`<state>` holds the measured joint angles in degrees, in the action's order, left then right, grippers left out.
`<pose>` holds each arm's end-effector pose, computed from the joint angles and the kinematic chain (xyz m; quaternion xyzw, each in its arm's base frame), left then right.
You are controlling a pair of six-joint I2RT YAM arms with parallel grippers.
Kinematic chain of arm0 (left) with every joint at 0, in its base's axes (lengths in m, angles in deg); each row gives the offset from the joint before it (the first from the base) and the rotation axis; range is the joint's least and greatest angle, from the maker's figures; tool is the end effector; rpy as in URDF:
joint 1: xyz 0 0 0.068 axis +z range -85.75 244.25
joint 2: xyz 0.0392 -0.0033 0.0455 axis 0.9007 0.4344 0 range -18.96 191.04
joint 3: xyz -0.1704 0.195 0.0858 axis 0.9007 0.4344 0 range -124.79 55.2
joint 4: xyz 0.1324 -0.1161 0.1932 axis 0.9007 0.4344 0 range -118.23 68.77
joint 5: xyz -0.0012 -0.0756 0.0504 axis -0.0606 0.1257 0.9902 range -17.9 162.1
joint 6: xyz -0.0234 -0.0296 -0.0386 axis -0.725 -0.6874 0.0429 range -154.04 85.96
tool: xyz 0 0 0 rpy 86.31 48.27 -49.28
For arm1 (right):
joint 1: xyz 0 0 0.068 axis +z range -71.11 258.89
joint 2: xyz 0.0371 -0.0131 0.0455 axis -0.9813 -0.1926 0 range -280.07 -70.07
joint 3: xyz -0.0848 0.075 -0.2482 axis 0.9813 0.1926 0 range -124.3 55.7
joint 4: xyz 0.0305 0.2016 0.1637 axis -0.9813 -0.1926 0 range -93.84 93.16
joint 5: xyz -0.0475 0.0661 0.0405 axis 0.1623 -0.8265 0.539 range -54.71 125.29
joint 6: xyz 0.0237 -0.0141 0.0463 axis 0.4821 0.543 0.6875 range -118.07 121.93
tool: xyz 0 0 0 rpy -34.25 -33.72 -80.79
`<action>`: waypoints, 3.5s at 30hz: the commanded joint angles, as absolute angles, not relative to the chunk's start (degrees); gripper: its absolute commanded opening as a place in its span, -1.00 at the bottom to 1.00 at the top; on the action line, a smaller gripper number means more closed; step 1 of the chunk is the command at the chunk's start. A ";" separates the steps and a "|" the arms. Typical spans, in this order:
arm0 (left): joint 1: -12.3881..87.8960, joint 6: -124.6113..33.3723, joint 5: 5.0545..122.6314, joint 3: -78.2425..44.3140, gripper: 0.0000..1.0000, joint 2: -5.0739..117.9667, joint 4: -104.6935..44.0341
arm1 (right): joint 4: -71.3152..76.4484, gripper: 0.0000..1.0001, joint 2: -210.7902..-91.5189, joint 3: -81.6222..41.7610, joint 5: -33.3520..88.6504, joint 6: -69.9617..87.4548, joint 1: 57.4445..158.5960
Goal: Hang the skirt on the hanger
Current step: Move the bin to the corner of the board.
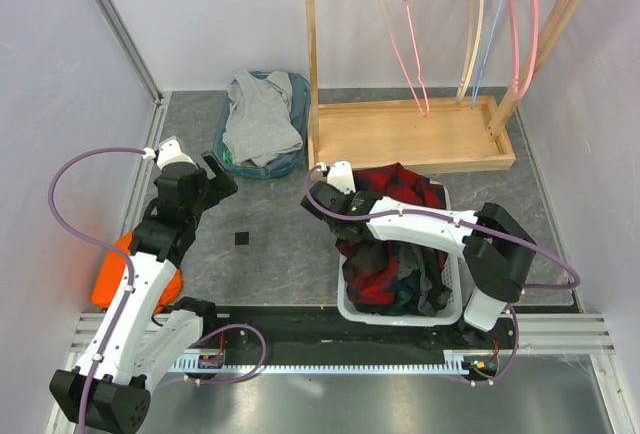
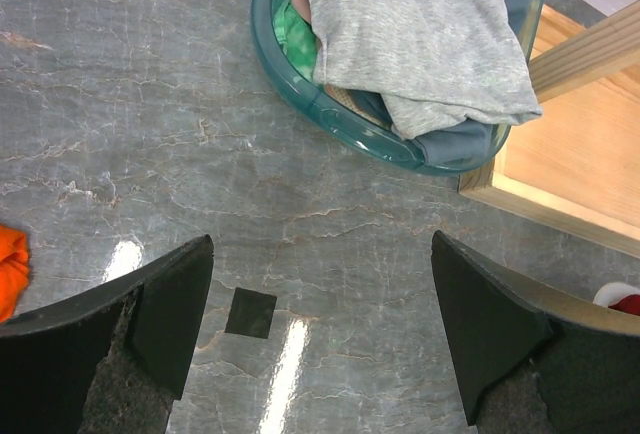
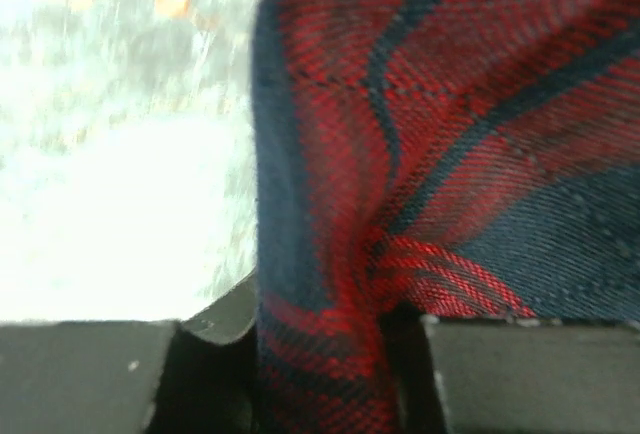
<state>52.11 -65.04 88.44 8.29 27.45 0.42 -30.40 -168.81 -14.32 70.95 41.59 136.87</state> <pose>0.1759 -0.0276 0.3158 -0.2112 0.8257 -0.0738 0.5179 0.2041 0.2872 0.2183 -0.0747 0.9241 -0.0241 0.3739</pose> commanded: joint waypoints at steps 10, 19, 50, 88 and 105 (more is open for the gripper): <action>51.95 -64.63 87.75 6.16 0.90 27.53 -0.01 | -28.57 -1.00 -170.53 -18.48 78.97 26.54 132.95; 51.95 -64.89 87.66 6.25 0.90 27.80 -0.01 | -24.96 -1.00 -173.16 -20.23 73.61 18.37 134.70; 52.04 -64.10 87.66 5.72 0.89 27.27 -0.10 | -25.05 -1.00 -174.06 -16.11 74.31 24.95 134.80; 52.04 -65.24 84.06 5.46 0.88 29.12 -0.54 | -22.40 -0.45 -154.54 0.08 68.35 20.11 102.80; 52.04 -65.24 84.67 6.16 0.88 28.59 -0.72 | -44.13 0.68 -145.49 -4.25 75.29 44.20 123.87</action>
